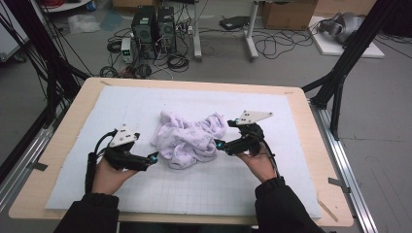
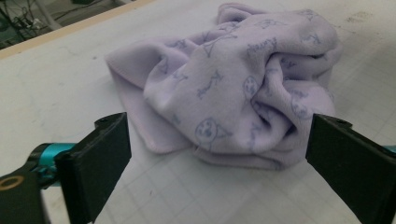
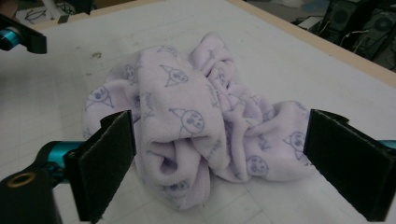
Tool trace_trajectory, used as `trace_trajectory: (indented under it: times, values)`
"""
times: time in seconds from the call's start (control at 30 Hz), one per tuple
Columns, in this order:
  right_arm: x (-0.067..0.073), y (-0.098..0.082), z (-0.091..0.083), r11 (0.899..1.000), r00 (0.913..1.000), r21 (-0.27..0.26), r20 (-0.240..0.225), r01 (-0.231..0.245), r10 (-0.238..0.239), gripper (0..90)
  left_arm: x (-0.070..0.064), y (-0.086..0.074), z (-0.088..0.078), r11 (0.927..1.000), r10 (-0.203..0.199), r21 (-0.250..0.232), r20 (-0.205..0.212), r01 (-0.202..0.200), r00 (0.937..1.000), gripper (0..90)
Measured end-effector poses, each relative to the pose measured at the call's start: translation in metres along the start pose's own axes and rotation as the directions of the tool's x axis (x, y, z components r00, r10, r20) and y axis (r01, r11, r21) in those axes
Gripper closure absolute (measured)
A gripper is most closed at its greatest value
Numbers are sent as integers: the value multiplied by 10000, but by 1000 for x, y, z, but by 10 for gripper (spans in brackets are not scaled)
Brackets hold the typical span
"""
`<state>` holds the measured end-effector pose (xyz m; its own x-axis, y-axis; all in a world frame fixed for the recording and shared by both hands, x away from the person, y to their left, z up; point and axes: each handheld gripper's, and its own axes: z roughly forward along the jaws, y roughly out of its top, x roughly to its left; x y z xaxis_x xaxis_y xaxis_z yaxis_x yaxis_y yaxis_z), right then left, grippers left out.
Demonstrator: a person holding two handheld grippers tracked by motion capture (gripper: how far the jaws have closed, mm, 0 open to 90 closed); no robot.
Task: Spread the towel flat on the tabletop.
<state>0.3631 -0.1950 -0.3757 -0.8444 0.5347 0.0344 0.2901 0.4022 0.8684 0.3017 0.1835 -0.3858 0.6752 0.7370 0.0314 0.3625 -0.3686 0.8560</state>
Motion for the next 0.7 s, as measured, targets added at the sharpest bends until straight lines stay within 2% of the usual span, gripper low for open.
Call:
trace_trajectory:
  times: [0.03,0.1,0.17,0.23,0.33,0.37,0.4,0.47,0.5,0.53,0.57,0.63,0.67,0.7]
  values:
    - [0,-1,6,9998,9998,173,-205,57,-53,174,-1,4,13,9997,180,159,104,-182,9998,93]
    - [1,-1,12,9993,9994,305,-293,218,-209,177,-2,6,19,9994,271,230,111,-273,9996,122]
    - [1,-5,29,9980,9973,598,-725,193,-150,263,-3,6,32,9978,456,472,376,-474,9983,266]
    - [1,-8,39,9970,9971,739,-733,237,-182,303,-3,5,43,9957,583,680,639,-626,9963,334]
    - [2,-13,52,9946,9945,1013,-1036,227,-122,389,0,1,58,9932,469,1027,790,-550,9958,431]
    - [2,-13,52,9946,9945,1013,-1036,227,-122,389,2,0,61,9913,459,1194,828,-557,9955,431]
    - [2,-15,59,9928,9935,1151,-1124,331,-201,468,3,-3,69,9890,361,1395,932,-489,9950,506]
    - [1,-18,64,9921,9933,1226,-1147,254,-112,534,4,-5,71,9878,364,1469,1001,-509,9943,585]
    - [1,-18,64,9921,9933,1226,-1147,254,-112,534,5,-6,74,9871,319,1524,1094,-484,9935,585]
    - [1,-21,69,9904,9917,1368,-1289,175,2,619,6,-6,75,9855,370,1604,1176,-558,9924,689]
    - [1,-22,71,9898,9910,1417,-1335,116,75,663,6,-7,75,9850,366,1629,1218,-564,9919,740]
    - [0,-23,72,9889,9900,1482,-1402,49,161,697,4,-6,73,9847,380,1646,1211,-578,9919,774]
    - [-1,-22,69,9889,9890,1484,-1453,-71,289,743,5,-5,71,9844,416,1646,1216,-615,9917,779]
    - [-1,-22,69,9889,9890,1484,-1453,-71,289,743,4,-4,68,9837,418,1688,1226,-623,9916,779]
